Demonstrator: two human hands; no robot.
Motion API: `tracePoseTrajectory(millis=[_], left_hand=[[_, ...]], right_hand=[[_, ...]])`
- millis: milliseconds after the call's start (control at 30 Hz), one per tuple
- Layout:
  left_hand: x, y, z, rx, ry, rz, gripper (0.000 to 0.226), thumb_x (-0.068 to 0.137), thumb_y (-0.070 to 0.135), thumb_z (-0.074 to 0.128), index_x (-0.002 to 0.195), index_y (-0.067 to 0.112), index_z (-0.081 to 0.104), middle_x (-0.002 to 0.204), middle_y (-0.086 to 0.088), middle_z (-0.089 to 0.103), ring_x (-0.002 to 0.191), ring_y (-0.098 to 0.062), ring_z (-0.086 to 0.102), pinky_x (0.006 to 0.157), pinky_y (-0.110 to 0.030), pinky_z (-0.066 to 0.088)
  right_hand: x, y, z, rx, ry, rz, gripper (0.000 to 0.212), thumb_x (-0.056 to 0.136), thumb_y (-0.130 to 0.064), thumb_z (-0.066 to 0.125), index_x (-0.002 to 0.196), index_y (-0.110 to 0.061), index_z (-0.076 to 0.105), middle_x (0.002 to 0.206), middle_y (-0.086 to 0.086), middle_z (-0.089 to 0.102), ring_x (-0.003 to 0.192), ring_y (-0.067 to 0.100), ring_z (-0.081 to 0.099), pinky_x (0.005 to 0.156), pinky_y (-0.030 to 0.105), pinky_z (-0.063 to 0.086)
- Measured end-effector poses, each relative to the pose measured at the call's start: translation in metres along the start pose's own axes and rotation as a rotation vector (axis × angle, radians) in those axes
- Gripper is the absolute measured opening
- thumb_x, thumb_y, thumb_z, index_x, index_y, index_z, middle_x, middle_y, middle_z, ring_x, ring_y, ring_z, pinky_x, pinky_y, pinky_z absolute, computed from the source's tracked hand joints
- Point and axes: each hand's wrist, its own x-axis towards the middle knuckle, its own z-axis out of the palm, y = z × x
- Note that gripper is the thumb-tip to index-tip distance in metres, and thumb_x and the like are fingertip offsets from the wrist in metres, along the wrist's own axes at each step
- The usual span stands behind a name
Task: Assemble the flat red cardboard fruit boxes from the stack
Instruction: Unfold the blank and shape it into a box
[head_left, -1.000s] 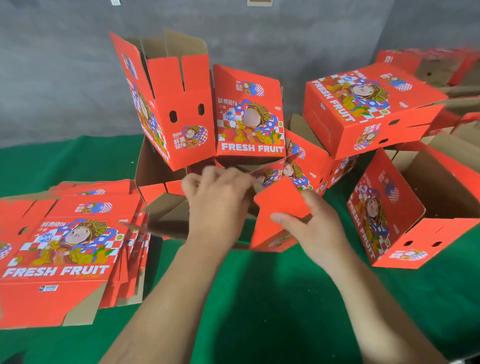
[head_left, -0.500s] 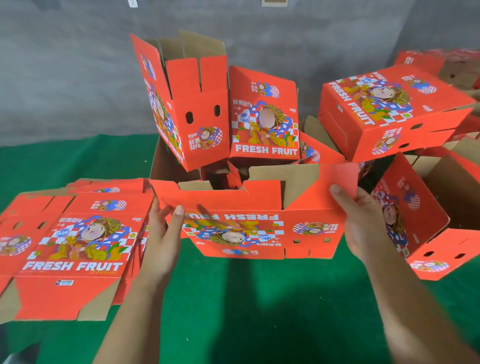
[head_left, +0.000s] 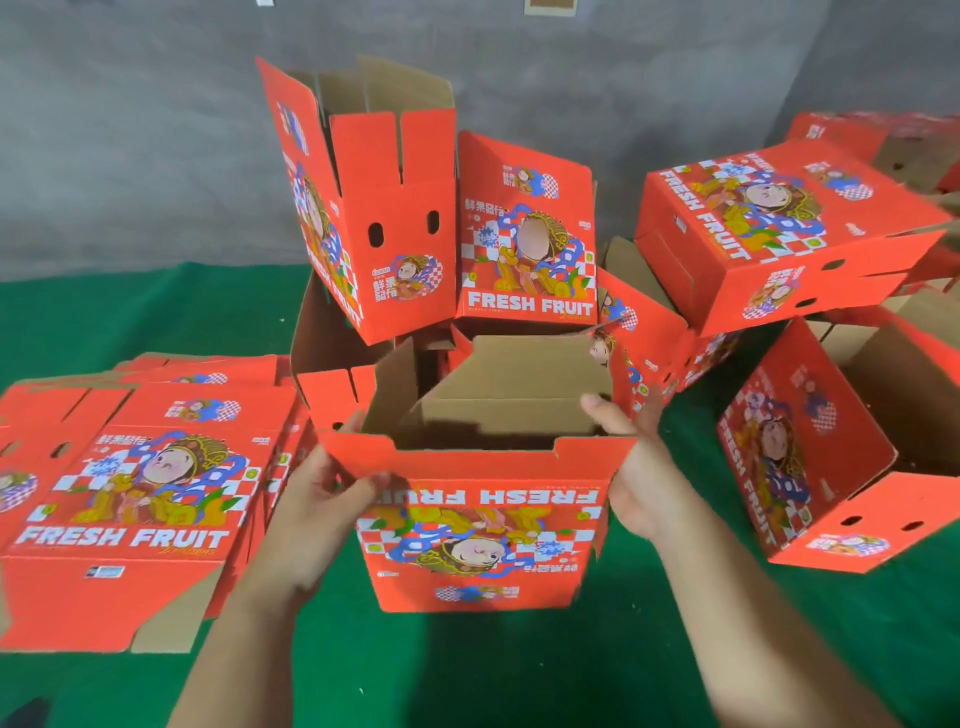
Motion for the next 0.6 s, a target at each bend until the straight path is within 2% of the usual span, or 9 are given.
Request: tracePoseTrajectory(millis=[67,133,200,233,300,367,467,533,600], left_hand=[[-0.004,0.004,-0.009,0.035,-0.032,-0.068,0.027,0.083,0.012,0.082,0.109,0.014,0.077,0.153,0.010,0.054,0.123,-0.010,0.065,0.100,-0.038,0.057],[-0.006,0.012,-0.015,0.137,-0.136,-0.090,0.043,0.066,0.041,0.095,0.101,0.021,0.080,0.152,-0.001,0.056,0.131,-0.015,0.060,0.105,-0.040,0.054],[-0.003,0.022,-0.017,0.314,-0.214,-0.053,0.044,0.065,0.052,0.089,0.104,0.034,0.080,0.171,0.005,0.024,0.156,-0.009,0.024,0.118,-0.039,0.037],[0.000,0.027,-0.018,0.401,-0.238,-0.039,0.044,0.066,0.056,0.085,0.107,0.043,0.078,0.173,0.013,0.007,0.158,-0.001,0.005,0.123,-0.039,0.027],[0.007,0.034,-0.021,0.525,-0.252,-0.094,0.052,0.061,0.070,0.080,0.109,0.052,0.075,0.173,0.013,-0.003,0.157,-0.004,-0.012,0.128,-0.049,0.015],[0.007,0.036,-0.019,0.626,-0.258,-0.188,0.072,0.056,0.085,0.070,0.120,0.053,0.067,0.173,0.007,-0.007,0.159,-0.019,-0.011,0.126,-0.059,0.012],[0.004,0.022,-0.006,0.639,-0.091,-0.178,0.100,0.064,0.092,0.052,0.152,0.050,0.030,0.168,0.006,0.005,0.157,-0.030,0.005,0.126,-0.057,0.014],[0.006,0.012,0.007,0.510,0.136,-0.179,0.092,0.079,0.085,0.045,0.159,0.045,0.021,0.155,0.000,0.022,0.150,-0.035,0.017,0.123,-0.054,0.017],[0.011,0.001,0.018,0.608,0.292,-0.149,0.082,0.095,0.068,0.053,0.162,0.031,0.022,0.151,-0.018,0.029,0.142,-0.044,0.025,0.120,-0.056,0.020]], right_hand=[[0.004,-0.007,-0.006,-0.121,-0.030,-0.008,0.090,0.098,-0.012,0.068,0.160,-0.054,0.017,0.133,-0.006,0.060,0.086,0.018,0.077,0.060,0.034,0.060],[0.006,-0.016,-0.009,-0.123,-0.043,-0.004,0.077,0.100,-0.003,0.055,0.158,-0.049,0.031,0.116,0.004,0.070,0.072,0.018,0.071,0.056,0.031,0.056],[0.004,-0.021,-0.014,-0.073,-0.164,-0.012,0.057,0.101,-0.002,0.045,0.145,-0.038,0.053,0.101,0.005,0.075,0.066,0.017,0.070,0.055,0.030,0.055],[0.003,-0.022,-0.015,-0.050,-0.208,-0.001,0.046,0.101,-0.005,0.044,0.134,-0.032,0.062,0.094,0.002,0.076,0.064,0.016,0.070,0.056,0.029,0.055],[0.002,-0.020,-0.015,-0.032,-0.207,0.068,0.022,0.102,-0.015,0.050,0.111,-0.024,0.068,0.079,0.002,0.071,0.064,0.016,0.068,0.061,0.029,0.054],[0.003,-0.012,-0.015,-0.040,-0.162,0.112,0.009,0.101,-0.021,0.055,0.104,-0.020,0.064,0.077,0.002,0.065,0.068,0.017,0.065,0.067,0.033,0.051],[0.004,0.000,-0.010,-0.069,-0.111,0.040,0.016,0.103,-0.022,0.057,0.105,-0.026,0.072,0.091,0.000,0.075,0.081,0.016,0.071,0.072,0.032,0.053],[0.004,0.005,-0.009,-0.104,-0.076,-0.057,0.027,0.105,-0.017,0.053,0.110,-0.029,0.076,0.109,0.003,0.078,0.100,0.018,0.073,0.081,0.033,0.057],[0.007,0.010,-0.012,-0.176,-0.023,-0.167,0.041,0.103,-0.009,0.047,0.116,-0.036,0.075,0.120,-0.002,0.077,0.112,0.017,0.070,0.093,0.035,0.055]])
